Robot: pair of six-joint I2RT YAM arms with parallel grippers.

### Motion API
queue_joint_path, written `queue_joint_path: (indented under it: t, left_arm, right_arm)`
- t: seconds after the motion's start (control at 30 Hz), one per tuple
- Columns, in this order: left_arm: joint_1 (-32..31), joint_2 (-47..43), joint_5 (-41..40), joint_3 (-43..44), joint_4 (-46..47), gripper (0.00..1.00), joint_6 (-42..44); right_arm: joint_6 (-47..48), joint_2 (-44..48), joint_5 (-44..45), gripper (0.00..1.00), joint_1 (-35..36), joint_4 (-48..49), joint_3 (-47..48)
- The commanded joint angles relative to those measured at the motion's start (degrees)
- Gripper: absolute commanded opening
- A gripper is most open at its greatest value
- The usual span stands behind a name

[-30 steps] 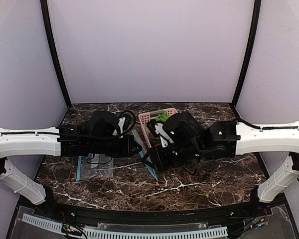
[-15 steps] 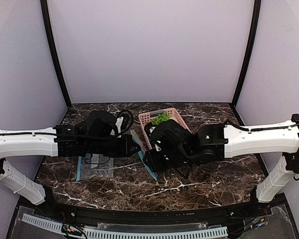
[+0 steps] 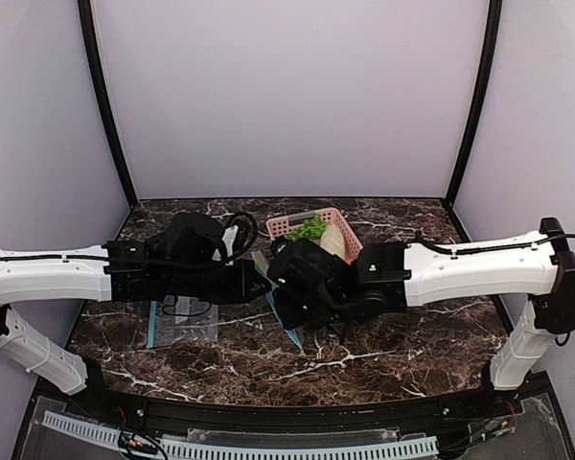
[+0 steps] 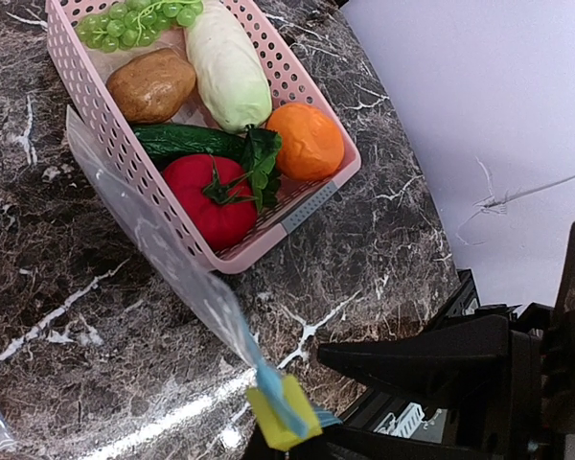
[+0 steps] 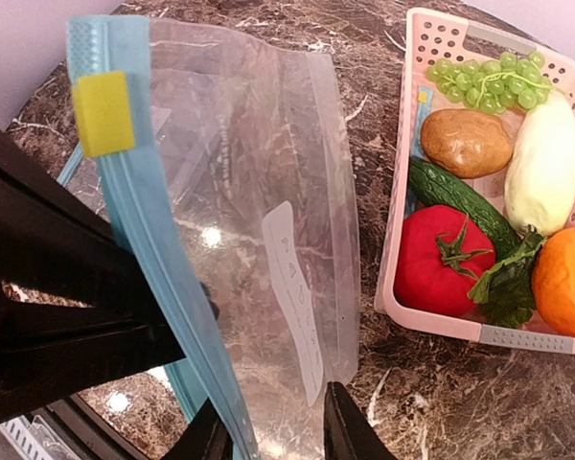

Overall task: Place the food in the zip-top bag and seal the zipper
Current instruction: Open the zipper food storage bag at the center of the board.

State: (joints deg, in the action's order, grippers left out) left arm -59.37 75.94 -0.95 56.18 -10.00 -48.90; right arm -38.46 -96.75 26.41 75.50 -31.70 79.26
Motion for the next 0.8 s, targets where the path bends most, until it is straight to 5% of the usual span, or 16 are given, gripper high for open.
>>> queue_joint_path:
  t: [0.0, 0.2, 0.4, 0.77]
  left_arm:
    - [0.2, -1.8, 0.6, -1.2, -1.1, 0.01, -0.1]
    - [0.2, -1.6, 0.7, -1.7, -1.9, 0.01, 0.9]
    - [0.2, -2.9, -3.3, -1.8, -9.5, 0.01, 2.5]
    - [0.2, -5.9, -12.0, -1.3, -20.9, 0.02, 2.0]
  right_arm:
    - [-0.2, -1.8, 4.0, 0.30, 0.8, -1.2, 2.3]
    - [-0.6, -3.4, 5.3, 0.23, 0.8, -1.5, 3.8]
    - [-3.4, -3.6, 6.3, 0.00, 0.6, -2.8, 3.5]
    - [-8.8, -3.6, 6.1, 0.00, -1.0, -5.4, 3.2]
